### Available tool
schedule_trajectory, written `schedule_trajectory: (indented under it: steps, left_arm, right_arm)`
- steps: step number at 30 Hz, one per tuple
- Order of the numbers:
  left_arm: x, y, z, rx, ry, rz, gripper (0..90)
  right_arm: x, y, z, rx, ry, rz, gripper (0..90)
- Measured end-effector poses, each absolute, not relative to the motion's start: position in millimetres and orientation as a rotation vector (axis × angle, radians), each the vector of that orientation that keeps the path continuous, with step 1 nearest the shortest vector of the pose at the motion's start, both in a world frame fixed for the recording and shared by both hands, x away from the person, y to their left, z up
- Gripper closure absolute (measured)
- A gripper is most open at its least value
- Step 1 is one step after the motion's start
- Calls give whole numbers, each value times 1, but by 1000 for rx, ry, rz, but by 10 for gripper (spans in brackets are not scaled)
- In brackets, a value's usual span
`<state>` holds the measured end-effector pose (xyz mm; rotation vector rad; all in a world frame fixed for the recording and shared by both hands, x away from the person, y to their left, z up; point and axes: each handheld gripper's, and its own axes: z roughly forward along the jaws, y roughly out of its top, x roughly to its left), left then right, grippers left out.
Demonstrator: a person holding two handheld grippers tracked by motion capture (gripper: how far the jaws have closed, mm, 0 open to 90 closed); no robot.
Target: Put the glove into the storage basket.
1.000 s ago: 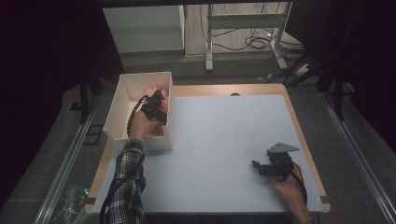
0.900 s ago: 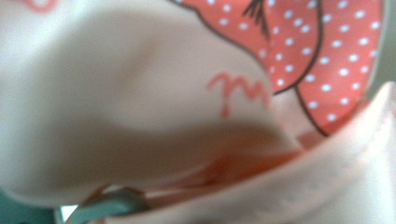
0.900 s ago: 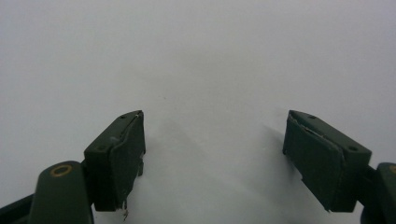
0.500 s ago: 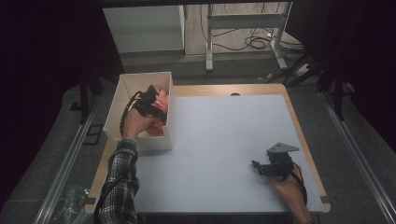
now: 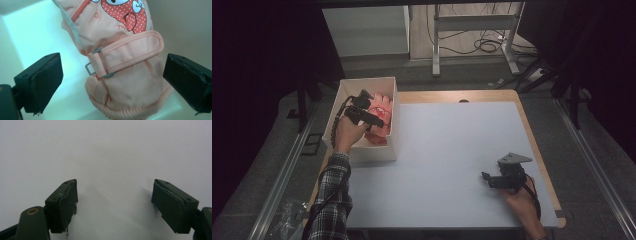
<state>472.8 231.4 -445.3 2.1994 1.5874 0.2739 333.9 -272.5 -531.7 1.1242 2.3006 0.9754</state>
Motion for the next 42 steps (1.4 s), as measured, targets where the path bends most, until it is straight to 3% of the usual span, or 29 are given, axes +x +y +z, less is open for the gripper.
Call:
schedule_trajectory:
  steps: [20, 30, 42]
  left_arm:
    - [439, 236, -430, 2101, 1418, 369, 14]
    - [423, 237, -427, 2071, 1287, 348, 3]
    - [407, 234, -424, 2059, 1243, 370, 0]
  right_arm:
    - [334, -272, -532, 1124, 2300, 974, 211]
    - [334, -272, -532, 1123, 2300, 974, 211]
    - [334, -272, -532, 1121, 2300, 972, 211]
